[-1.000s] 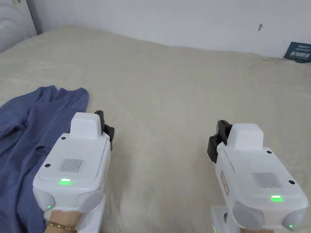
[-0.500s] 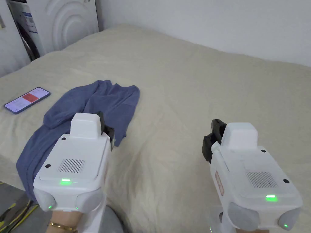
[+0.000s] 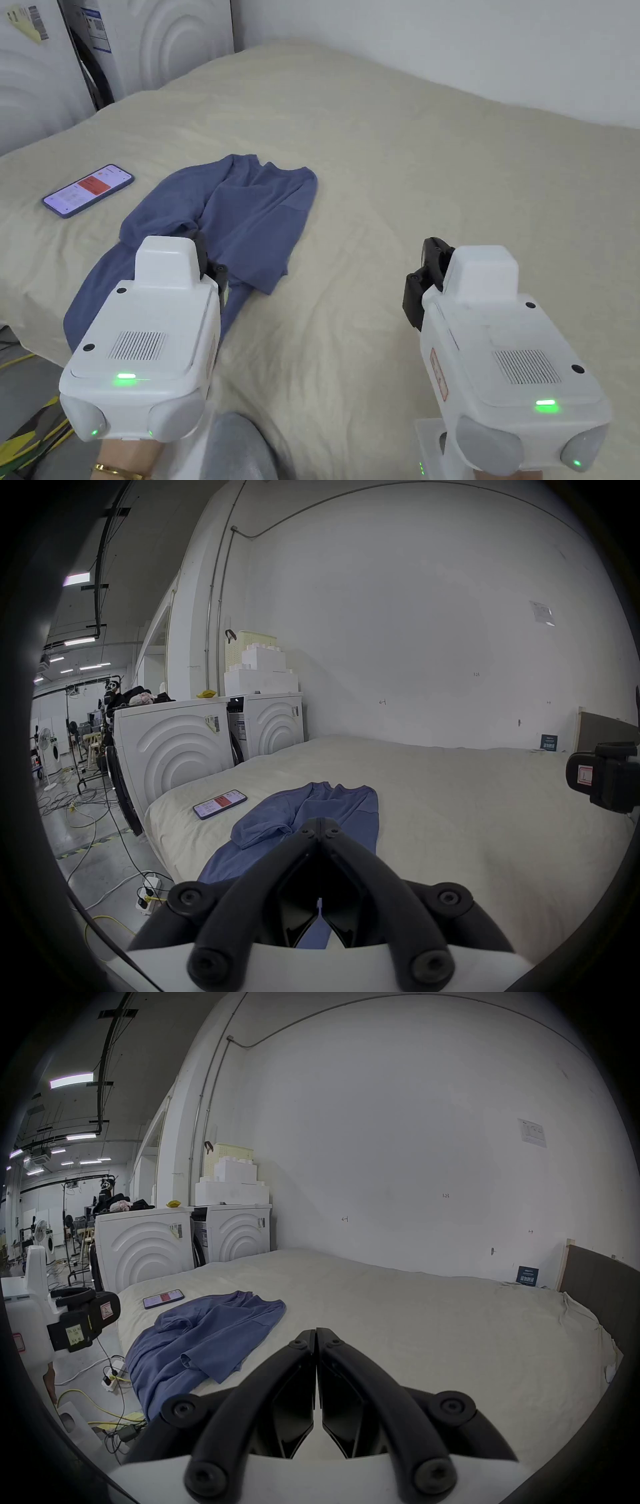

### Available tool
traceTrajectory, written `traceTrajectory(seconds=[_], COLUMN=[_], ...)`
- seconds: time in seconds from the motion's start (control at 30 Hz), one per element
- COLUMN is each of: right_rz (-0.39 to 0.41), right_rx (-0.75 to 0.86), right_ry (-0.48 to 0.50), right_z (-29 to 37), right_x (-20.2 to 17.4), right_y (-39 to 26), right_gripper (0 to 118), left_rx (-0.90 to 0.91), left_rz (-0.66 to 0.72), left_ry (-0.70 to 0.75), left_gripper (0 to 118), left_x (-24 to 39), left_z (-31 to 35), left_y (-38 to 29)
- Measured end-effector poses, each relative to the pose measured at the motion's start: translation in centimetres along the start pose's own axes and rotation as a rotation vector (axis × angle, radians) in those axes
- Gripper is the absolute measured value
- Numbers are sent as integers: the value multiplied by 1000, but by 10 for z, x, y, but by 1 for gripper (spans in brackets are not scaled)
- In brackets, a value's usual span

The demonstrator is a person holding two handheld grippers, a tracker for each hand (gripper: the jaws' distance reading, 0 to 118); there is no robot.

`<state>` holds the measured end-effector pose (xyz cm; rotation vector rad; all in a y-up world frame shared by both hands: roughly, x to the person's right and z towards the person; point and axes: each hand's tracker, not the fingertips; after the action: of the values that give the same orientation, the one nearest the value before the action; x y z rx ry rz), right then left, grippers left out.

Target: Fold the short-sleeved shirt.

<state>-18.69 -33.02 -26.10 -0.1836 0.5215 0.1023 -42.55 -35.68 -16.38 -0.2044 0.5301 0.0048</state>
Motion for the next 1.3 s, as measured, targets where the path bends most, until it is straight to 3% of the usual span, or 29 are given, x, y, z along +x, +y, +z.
traceTrajectory(seconds=[0.03, 0.07, 0.1, 0.17, 0.2, 0.3, 0.57, 1.03, 1.17, 1.23, 1.27, 1.3], right_rz=[0, 0, -2, -3, -2, 0, 1, 28, 27, 31, 33, 34], right_rx=[0, -1, -2, -5, -7, -10, -36, -118, -136, -145, -149, -153], right_ry=[0, 1, 2, 3, 3, 4, 12, 0, -10, -17, -19, -21], right_z=[-1, -2, -3, -6, -7, -10, -28, -64, -66, -68, -70, -71], right_x=[0, -1, -1, -1, -1, -2, -3, -6, -1, 1, 2, 3], right_y=[0, 0, 1, 1, 1, 1, -3, -17, -20, -21, -22, -22], right_gripper=[0, 0, 0, 0, 0, 0, 0, 0, 0, 0, 0, 0], left_rx=[-2, -6, -12, -41, -59, -66, -289, -976, -1029, -1044, -1053, -1059], left_rz=[1, 2, 6, 7, 11, 16, 10, -144, -198, -213, -211, -204], left_ry=[0, -2, -5, -21, -40, -42, -73, -114, -97, -90, -98, -100], left_gripper=[10, 23, 43, 101, 117, 118, 118, 118, 117, 103, 81, 66], left_x=[-1, -2, -3, -7, -9, -13, -31, -33, -31, -32, -32, -33], left_z=[-2, -4, -7, -16, -22, -38, -126, -317, -338, -342, -344, -344], left_y=[0, 1, 1, 3, 4, 7, 28, 23, 1, -8, -11, -13])
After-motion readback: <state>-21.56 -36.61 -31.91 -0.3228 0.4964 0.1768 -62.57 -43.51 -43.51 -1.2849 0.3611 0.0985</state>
